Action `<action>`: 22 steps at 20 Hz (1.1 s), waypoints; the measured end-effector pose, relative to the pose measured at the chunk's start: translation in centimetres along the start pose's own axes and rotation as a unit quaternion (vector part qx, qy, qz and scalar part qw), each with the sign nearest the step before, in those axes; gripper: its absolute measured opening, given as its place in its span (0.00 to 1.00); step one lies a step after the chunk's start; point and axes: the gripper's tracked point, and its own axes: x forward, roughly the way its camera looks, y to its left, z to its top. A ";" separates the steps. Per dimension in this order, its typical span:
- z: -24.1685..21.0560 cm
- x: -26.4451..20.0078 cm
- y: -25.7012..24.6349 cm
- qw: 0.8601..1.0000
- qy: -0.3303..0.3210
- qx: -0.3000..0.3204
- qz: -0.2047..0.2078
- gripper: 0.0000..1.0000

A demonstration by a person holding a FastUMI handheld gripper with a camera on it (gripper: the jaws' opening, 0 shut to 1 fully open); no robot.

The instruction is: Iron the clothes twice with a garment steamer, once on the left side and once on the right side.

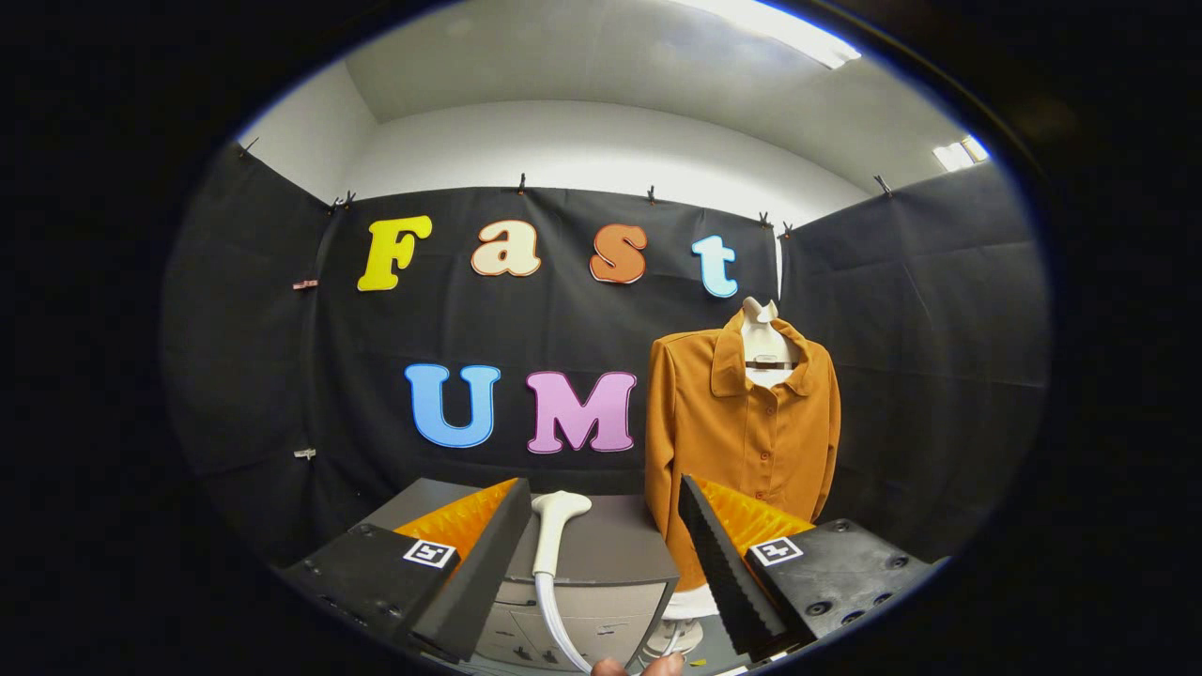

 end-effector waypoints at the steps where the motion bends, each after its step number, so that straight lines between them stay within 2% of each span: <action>1: -0.1 0.2 0.1 1.000 0.002 0.001 0.000 0.98; 10: -3.6 2.6 1.4 0.998 0.060 0.012 0.007 0.97; 14: -6.3 5.4 1.9 0.995 0.102 -0.014 0.008 0.98; 17: -9.6 8.1 3.4 0.987 0.157 -0.013 0.021 0.98; 22: -16.2 12.7 5.8 0.965 0.260 0.013 0.041 0.98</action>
